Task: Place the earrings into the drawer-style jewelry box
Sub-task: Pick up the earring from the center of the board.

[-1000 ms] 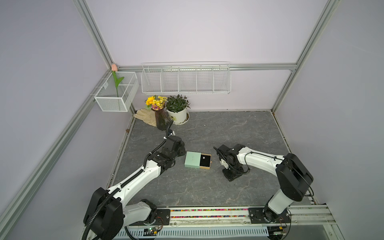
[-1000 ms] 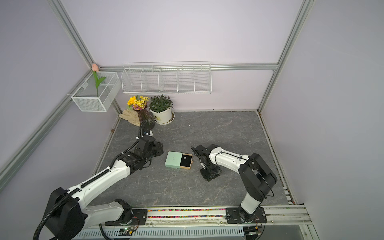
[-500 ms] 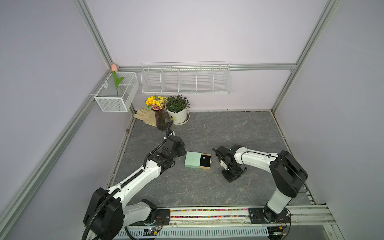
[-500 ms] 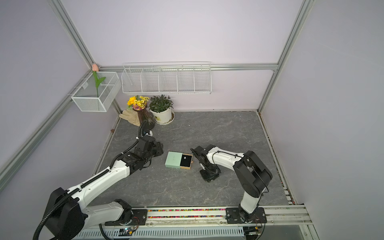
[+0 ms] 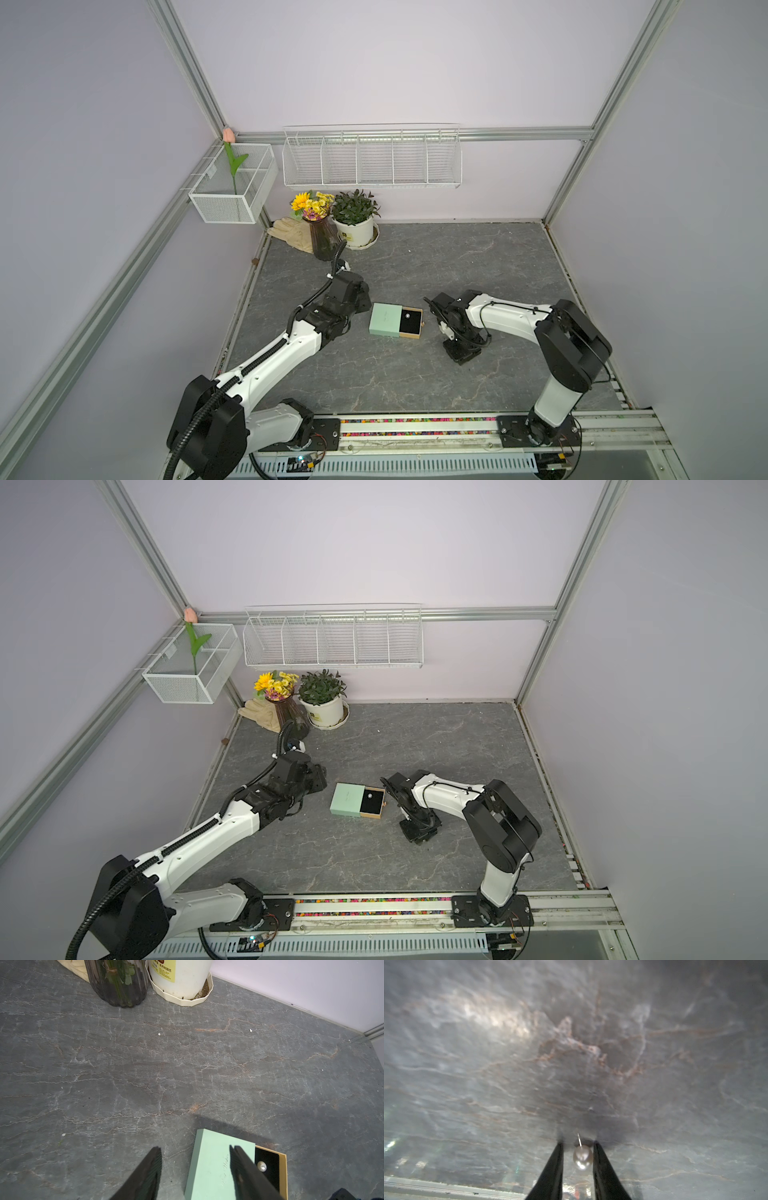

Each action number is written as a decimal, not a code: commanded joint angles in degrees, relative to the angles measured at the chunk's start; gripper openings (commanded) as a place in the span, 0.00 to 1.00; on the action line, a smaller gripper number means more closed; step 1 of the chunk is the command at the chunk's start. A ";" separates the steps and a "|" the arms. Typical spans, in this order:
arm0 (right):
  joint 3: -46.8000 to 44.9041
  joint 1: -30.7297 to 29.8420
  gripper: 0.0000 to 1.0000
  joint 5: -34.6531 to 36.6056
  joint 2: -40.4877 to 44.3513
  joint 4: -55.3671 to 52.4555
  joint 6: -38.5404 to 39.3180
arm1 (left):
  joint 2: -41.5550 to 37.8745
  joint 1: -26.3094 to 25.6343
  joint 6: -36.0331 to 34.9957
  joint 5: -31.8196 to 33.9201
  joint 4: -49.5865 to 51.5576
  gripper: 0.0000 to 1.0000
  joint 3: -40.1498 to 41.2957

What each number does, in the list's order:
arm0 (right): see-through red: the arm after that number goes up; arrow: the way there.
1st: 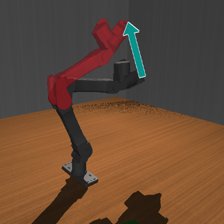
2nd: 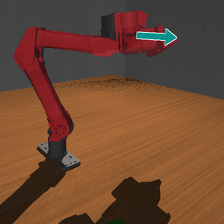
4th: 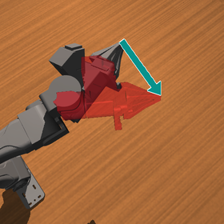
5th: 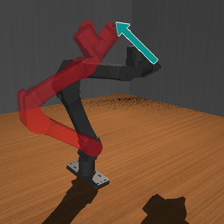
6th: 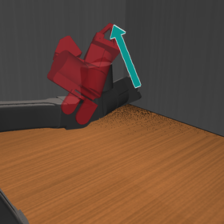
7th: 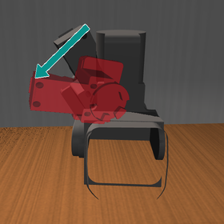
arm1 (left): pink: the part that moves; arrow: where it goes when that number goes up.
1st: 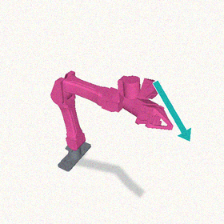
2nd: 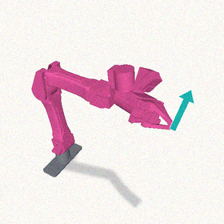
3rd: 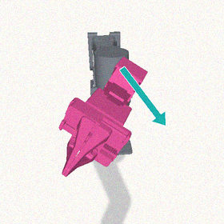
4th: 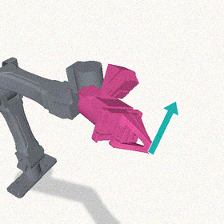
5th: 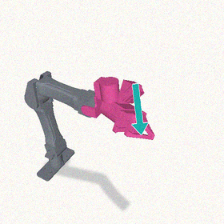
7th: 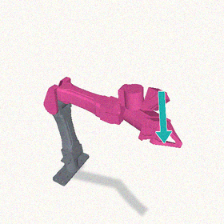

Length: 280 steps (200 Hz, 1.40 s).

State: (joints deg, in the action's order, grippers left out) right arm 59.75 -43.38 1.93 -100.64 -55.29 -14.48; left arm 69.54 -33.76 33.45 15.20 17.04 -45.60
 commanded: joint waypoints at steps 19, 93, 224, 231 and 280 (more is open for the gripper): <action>-0.38 -0.07 0.24 0.31 -0.64 2.22 0.68 | -0.62 0.18 0.57 0.61 0.82 0.57 -0.37; 1.52 -1.61 0.21 -1.40 1.65 2.27 1.73 | -2.87 0.36 0.61 2.82 2.20 0.57 0.39; 8.54 -9.70 0.21 -2.59 -4.05 2.46 -0.27 | -8.81 2.29 1.96 6.90 4.09 0.57 3.42; 8.55 -10.06 0.21 -2.49 -4.48 2.56 0.20 | -8.81 2.36 1.97 6.97 4.14 0.57 3.38; 8.90 -11.04 0.24 -0.97 -6.28 2.83 0.89 | -8.99 2.64 1.79 7.30 4.45 0.57 3.30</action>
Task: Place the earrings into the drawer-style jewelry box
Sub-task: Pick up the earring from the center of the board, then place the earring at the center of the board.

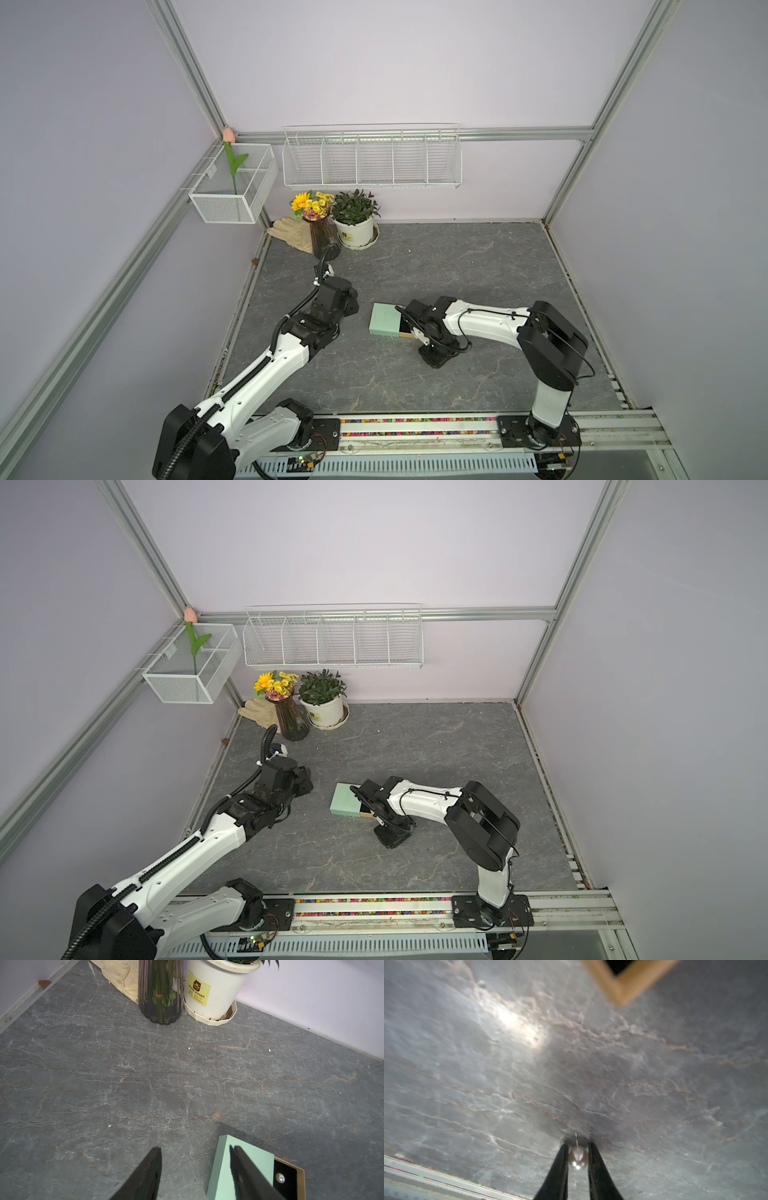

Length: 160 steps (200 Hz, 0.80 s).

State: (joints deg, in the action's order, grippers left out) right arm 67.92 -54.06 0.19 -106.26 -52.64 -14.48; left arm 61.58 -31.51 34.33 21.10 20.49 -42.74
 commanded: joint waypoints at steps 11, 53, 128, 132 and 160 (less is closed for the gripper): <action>0.63 -0.35 0.28 1.08 -0.90 0.09 0.94 | -1.03 0.39 1.00 1.31 0.87 0.57 0.40; 0.29 -0.41 0.37 3.09 -0.95 -0.40 0.43 | -1.03 0.48 0.89 0.75 0.32 0.57 0.55; -2.37 -0.36 0.41 5.09 1.55 -0.28 -1.55 | -0.24 0.48 0.93 0.23 -0.22 0.57 0.62; -2.58 -0.28 0.41 5.09 1.73 -0.20 -1.65 | -0.26 0.46 0.94 0.17 -0.31 0.57 0.64; -3.71 0.08 0.39 5.09 2.76 0.29 -2.29 | -0.32 0.48 0.94 0.10 -0.45 0.57 0.73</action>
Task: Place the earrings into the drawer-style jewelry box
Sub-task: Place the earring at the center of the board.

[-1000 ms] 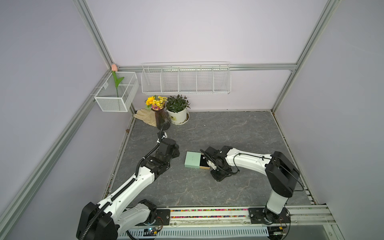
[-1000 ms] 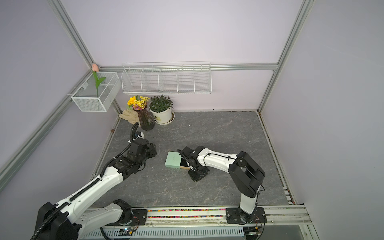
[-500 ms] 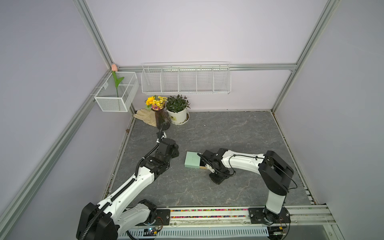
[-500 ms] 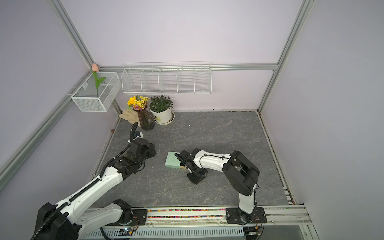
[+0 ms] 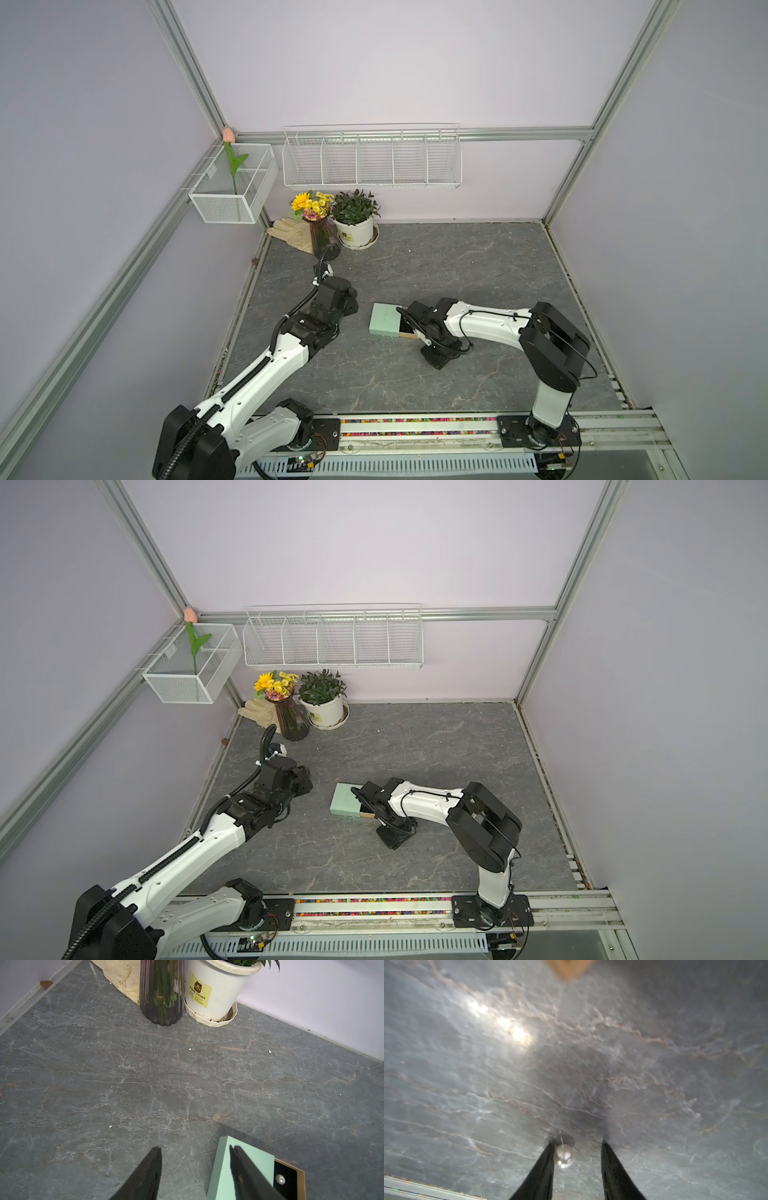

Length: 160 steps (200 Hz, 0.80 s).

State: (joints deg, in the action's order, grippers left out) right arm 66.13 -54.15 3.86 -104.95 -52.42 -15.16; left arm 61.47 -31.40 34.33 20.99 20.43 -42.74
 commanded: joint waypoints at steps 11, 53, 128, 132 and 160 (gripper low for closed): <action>-2.37 0.37 0.39 1.50 1.82 0.31 -1.83 | -0.21 0.37 1.00 0.21 -0.40 0.57 0.82; -3.20 1.84 0.37 1.43 2.51 1.31 -2.71 | -0.12 0.37 1.17 0.10 -0.65 0.57 0.82; -2.85 2.27 0.35 2.18 7.10 -0.96 -1.95 | -0.51 0.37 0.93 0.36 -0.47 0.57 1.17; -2.85 2.38 0.35 2.29 7.73 -1.00 -1.92 | -0.60 0.36 0.87 0.45 -0.50 0.57 1.27; -1.18 2.63 0.35 1.48 9.32 -0.65 -2.74 | -1.21 0.37 0.89 0.56 0.16 0.57 1.43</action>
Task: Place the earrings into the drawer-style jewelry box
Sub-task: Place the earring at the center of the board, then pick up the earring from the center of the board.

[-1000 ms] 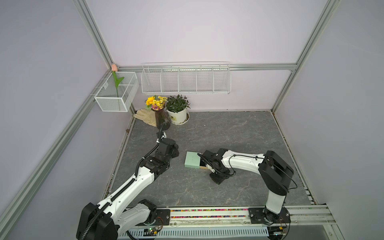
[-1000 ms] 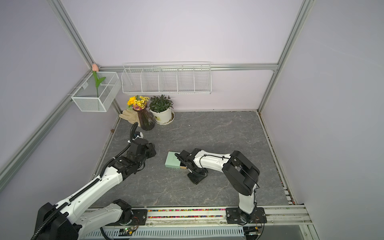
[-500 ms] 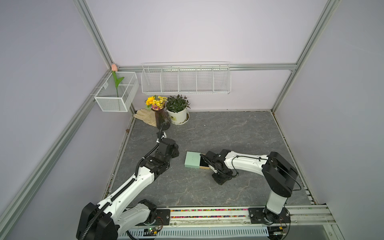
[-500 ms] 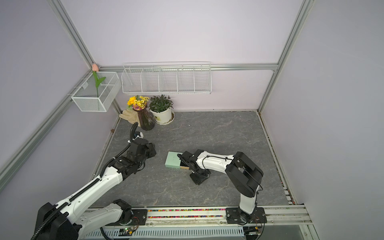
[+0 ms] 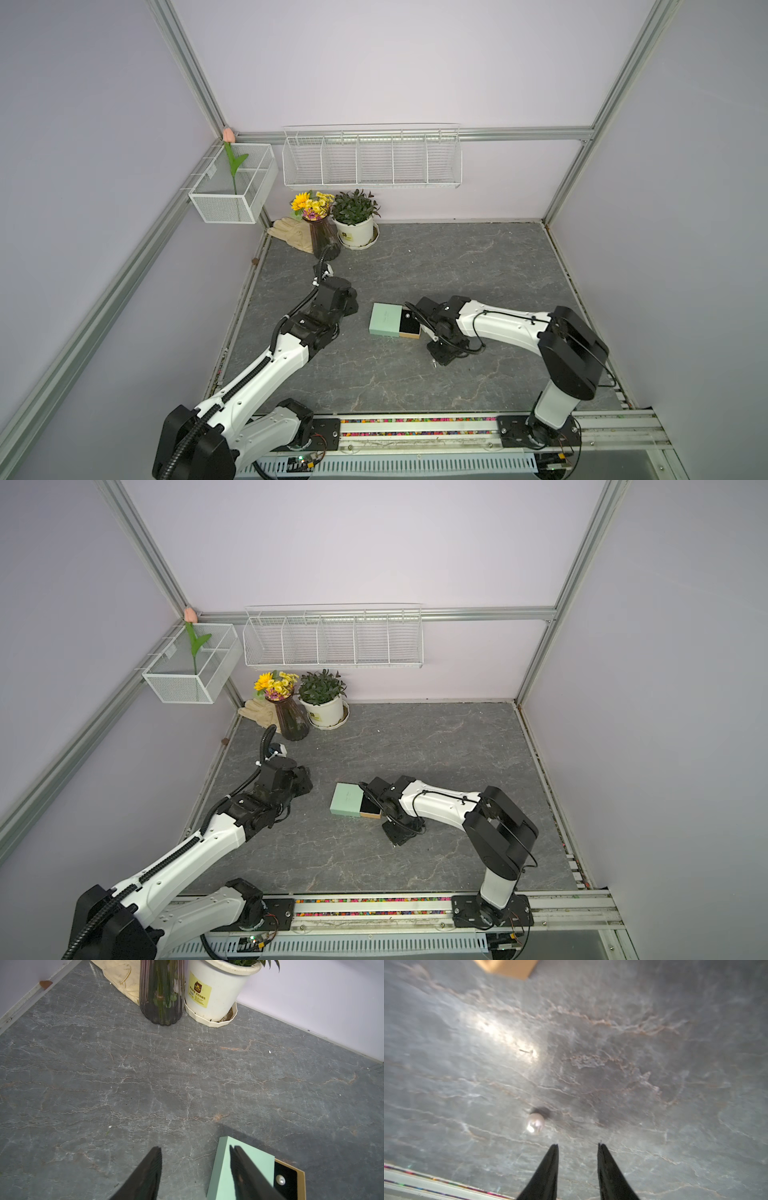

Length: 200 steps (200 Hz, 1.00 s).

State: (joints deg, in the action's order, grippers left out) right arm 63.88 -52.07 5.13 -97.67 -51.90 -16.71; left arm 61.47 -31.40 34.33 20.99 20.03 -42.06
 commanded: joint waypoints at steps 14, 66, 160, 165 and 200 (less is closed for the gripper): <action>2.23 0.45 0.35 -2.06 1.50 -1.02 -2.09 | -2.31 0.61 0.91 0.62 1.37 0.57 1.27; 3.08 -0.39 0.35 -7.98 -1.44 1.63 -3.55 | -9.04 8.38 2.38 -6.45 1.56 0.57 6.86; 4.04 -1.56 0.37 -10.76 -4.54 1.81 8.79 | -10.91 10.00 2.76 -7.95 1.63 0.57 9.37; 4.06 -1.70 0.37 -10.75 -4.64 1.74 9.38 | -11.07 9.98 2.76 -7.84 1.80 0.57 9.43; 4.11 -2.89 0.37 -10.66 -5.08 1.44 12.30 | -12.49 10.10 2.96 -6.58 2.39 0.57 9.88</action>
State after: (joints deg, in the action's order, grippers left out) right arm 67.18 -53.95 -4.56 -101.78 -50.02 -8.60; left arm 50.39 -21.74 36.05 13.26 21.56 -33.17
